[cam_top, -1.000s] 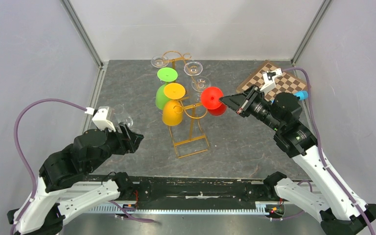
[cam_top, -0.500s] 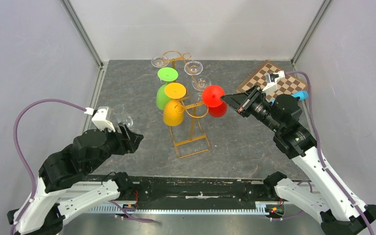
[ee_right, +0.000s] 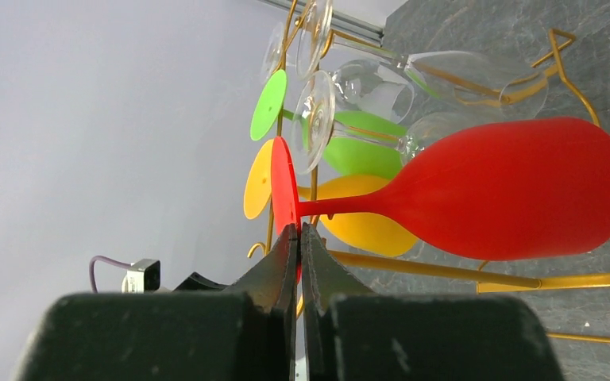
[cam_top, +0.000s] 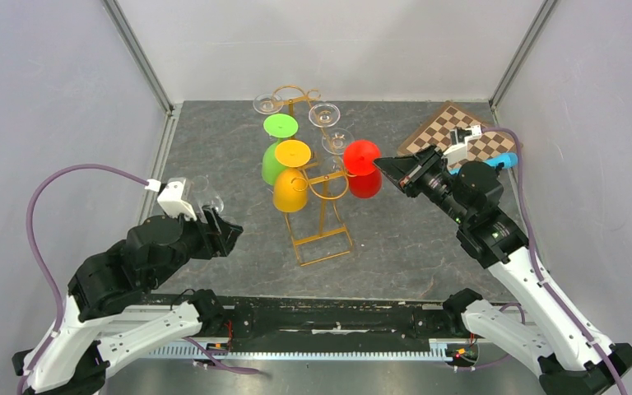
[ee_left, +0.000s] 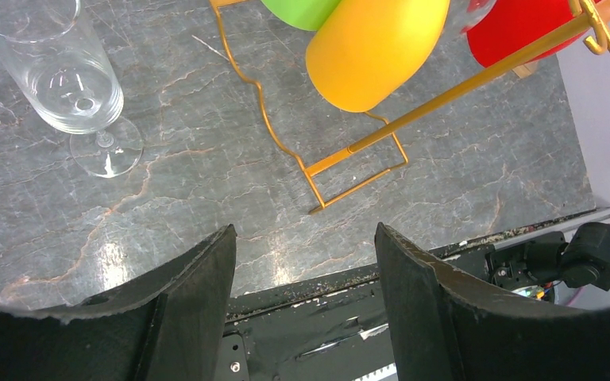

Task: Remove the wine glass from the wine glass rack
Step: Pick up the wine glass from the wine rack, then place the wine glass at the center of the board.

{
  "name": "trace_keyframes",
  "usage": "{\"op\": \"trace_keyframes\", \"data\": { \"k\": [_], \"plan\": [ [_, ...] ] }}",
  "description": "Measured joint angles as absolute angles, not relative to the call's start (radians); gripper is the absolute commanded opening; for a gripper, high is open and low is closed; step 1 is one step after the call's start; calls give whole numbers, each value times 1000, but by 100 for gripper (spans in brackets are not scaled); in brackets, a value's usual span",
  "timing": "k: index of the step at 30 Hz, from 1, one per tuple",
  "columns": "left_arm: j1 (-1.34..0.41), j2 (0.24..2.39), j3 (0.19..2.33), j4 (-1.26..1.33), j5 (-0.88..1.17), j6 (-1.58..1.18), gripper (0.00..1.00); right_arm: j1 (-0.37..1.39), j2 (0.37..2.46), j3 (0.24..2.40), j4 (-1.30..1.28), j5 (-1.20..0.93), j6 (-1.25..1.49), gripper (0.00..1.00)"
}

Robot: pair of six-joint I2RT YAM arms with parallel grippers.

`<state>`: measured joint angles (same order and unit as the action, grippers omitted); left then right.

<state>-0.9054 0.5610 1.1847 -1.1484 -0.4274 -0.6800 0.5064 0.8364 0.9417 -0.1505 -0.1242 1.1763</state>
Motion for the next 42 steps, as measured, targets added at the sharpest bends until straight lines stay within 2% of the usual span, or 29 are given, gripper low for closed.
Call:
{"op": "trace_keyframes", "data": {
  "k": [13,21,33,42],
  "plan": [
    [-905,576,1185,-1133,-416,-680,72,506,695,902,-163,-70,1160,0],
    [-905,607,1185,-1109,-377,-680,77,506,572,858,-186,-79,1059,0],
    [-905,630,1185,-1097,-279,-680,79,506,499,833,-213,-304,770,0],
    [-905,628,1184,-1089,-201,-686,79,506,556,833,-303,-562,564,0]
  ]
}}
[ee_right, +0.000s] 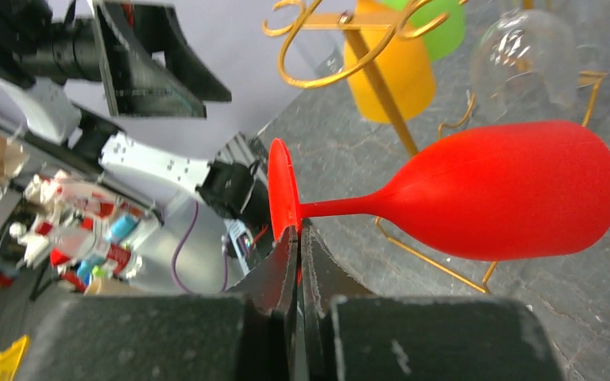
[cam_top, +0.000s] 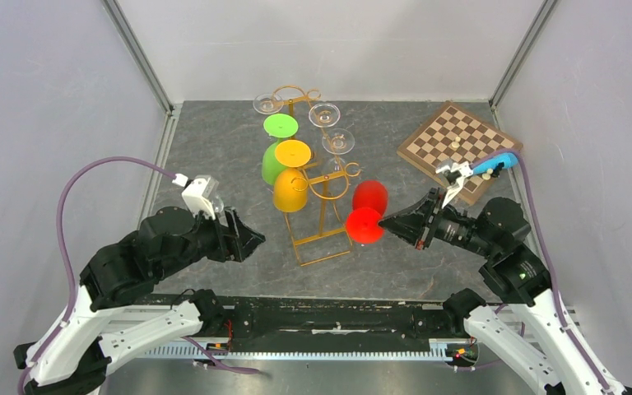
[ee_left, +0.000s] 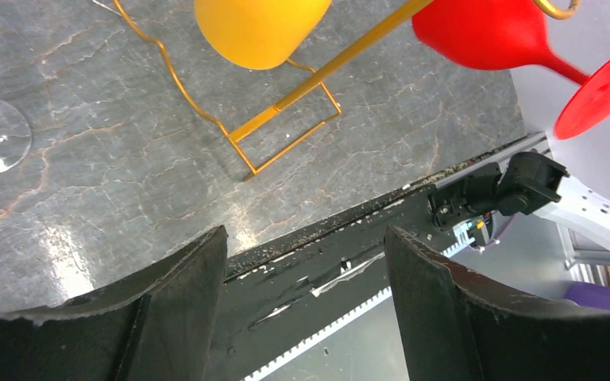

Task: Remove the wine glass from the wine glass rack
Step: Place the wine glass at the center of the board.

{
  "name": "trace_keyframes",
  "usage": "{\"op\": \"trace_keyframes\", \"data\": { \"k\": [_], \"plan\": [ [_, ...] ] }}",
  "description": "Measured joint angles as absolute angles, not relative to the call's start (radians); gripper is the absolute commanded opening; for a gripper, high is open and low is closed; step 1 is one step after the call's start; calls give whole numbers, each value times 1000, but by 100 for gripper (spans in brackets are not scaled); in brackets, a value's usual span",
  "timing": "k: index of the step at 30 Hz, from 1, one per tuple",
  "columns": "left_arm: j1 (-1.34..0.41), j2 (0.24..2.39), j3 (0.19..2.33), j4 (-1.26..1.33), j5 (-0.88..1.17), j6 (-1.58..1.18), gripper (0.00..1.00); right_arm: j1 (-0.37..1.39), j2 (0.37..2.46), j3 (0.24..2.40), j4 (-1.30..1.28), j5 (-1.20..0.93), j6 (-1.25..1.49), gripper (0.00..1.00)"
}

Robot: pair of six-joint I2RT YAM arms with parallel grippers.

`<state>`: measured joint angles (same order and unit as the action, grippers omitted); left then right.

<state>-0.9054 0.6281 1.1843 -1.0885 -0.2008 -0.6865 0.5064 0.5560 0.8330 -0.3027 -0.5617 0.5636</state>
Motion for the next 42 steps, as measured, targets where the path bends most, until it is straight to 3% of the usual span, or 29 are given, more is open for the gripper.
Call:
{"op": "trace_keyframes", "data": {
  "k": [16,42],
  "plan": [
    [-905,580,1132,-1019,-109,-756,82,577,592,752,-311,-788,440,0],
    [-905,558,1129,-1016,56,-860,82,1236,875,839,-166,-442,307,0]
  ]
}}
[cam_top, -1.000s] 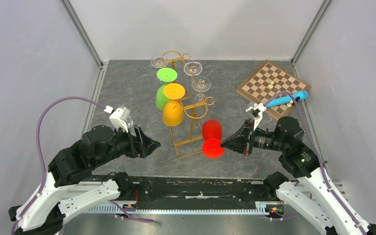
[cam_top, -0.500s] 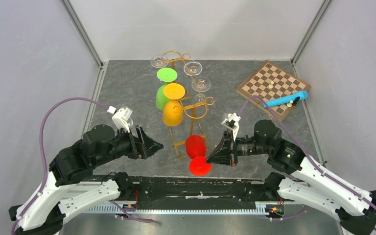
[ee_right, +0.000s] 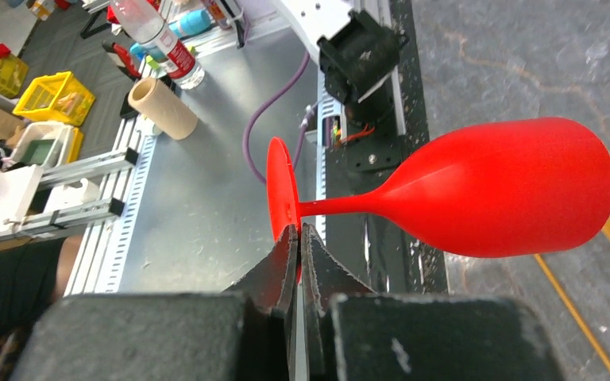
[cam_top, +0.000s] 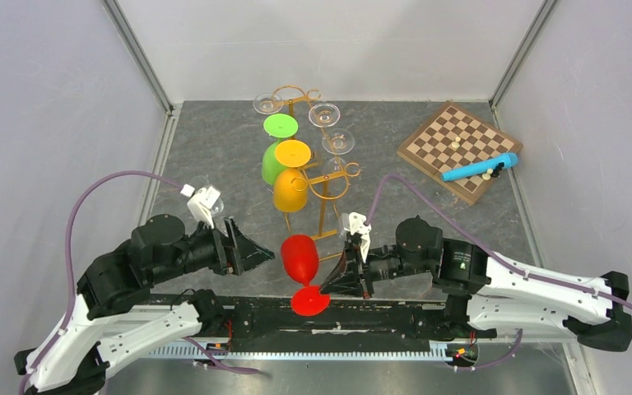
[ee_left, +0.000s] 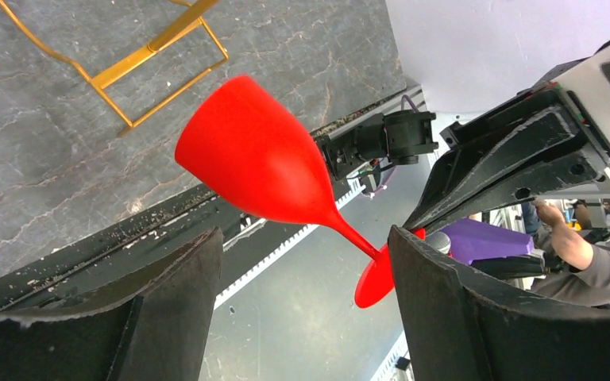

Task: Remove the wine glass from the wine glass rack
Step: Place the wine glass at the center of the board.

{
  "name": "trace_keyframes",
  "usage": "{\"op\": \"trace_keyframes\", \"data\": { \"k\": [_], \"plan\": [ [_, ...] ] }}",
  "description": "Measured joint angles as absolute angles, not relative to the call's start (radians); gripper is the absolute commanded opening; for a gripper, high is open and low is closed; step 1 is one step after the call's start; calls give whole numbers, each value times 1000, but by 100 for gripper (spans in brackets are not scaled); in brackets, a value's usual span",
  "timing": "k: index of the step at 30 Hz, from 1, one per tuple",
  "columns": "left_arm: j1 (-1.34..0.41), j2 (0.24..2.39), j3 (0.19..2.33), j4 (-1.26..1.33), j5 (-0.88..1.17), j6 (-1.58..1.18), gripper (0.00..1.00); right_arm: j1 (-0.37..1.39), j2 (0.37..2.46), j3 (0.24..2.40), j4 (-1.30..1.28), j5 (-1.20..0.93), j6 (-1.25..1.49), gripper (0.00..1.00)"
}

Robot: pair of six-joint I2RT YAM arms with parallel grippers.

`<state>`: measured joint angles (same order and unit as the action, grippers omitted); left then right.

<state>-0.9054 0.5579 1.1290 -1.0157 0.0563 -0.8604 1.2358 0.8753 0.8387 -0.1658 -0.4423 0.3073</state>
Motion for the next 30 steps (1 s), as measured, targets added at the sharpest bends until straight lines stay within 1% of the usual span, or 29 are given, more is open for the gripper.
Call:
{"op": "trace_keyframes", "data": {
  "k": [14,30],
  "plan": [
    [-905,489,1105,-1019,91,-958,82,1452,970,935,-86,-182,94,0],
    [-905,440,1056,-990,143,-1044,82,1636,1097,1011,41,159,-165,0]
  ]
}}
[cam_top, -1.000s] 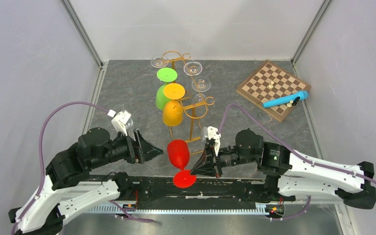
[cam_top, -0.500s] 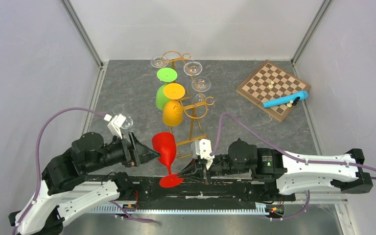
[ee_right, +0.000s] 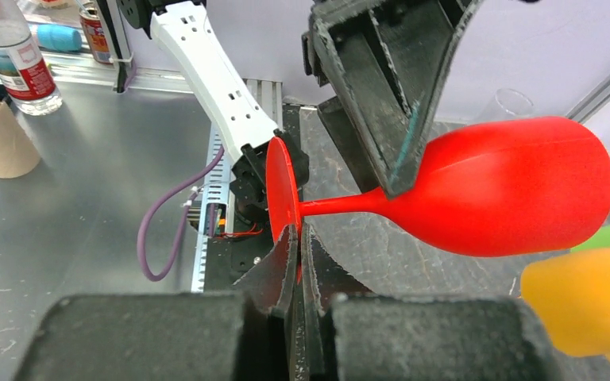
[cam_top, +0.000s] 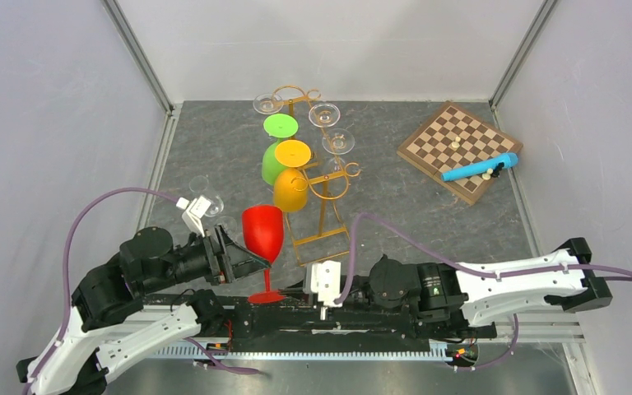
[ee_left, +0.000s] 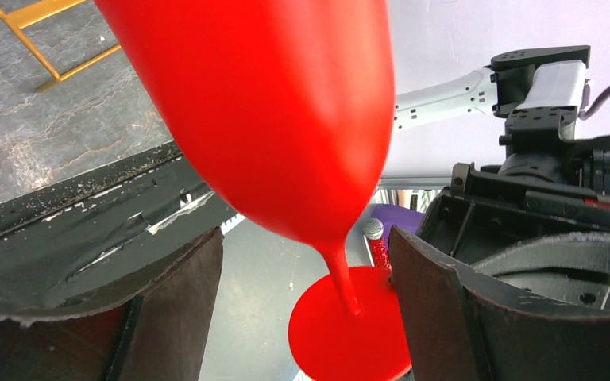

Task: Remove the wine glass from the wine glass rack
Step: Place the wine glass at the center of the board.

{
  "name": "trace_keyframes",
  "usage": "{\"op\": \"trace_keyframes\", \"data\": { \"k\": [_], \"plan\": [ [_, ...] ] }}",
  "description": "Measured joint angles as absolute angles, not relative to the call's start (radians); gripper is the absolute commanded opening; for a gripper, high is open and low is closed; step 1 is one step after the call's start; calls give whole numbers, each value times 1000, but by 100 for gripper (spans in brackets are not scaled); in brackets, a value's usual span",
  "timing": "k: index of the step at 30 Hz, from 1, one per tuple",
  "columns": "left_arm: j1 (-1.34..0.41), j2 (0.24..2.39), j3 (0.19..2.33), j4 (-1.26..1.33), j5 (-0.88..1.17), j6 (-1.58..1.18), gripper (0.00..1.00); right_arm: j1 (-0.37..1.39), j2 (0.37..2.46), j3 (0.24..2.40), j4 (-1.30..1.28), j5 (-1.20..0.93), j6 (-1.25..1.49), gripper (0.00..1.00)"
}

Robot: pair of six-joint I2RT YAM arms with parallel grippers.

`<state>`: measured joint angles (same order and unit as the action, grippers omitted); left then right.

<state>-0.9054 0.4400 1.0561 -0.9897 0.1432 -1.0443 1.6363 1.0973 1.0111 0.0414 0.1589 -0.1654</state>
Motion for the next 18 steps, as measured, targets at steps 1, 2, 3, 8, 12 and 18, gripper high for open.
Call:
{"op": "trace_keyframes", "data": {
  "k": [1,2,3,8,12,18],
  "plan": [
    [-905,440,1055,-988,143,-1047,81,1647,1106,1016,46,173,-180,0],
    [-905,439,1053,-986,144,-1047,81,1660,1118,1023,51,192,-199,0],
    [-905,439,1052,-984,146,-1048,80,1672,1129,1030,56,211,-217,0],
    [-905,437,1036,-966,168,-1051,73,1718,1168,1039,92,293,-300,0],
    [-905,435,1025,-957,176,-1052,66,1737,1190,1045,111,346,-352,0],
    [-905,428,1023,-939,194,-1053,52,1745,1217,1061,126,397,-401,0]
  ]
}}
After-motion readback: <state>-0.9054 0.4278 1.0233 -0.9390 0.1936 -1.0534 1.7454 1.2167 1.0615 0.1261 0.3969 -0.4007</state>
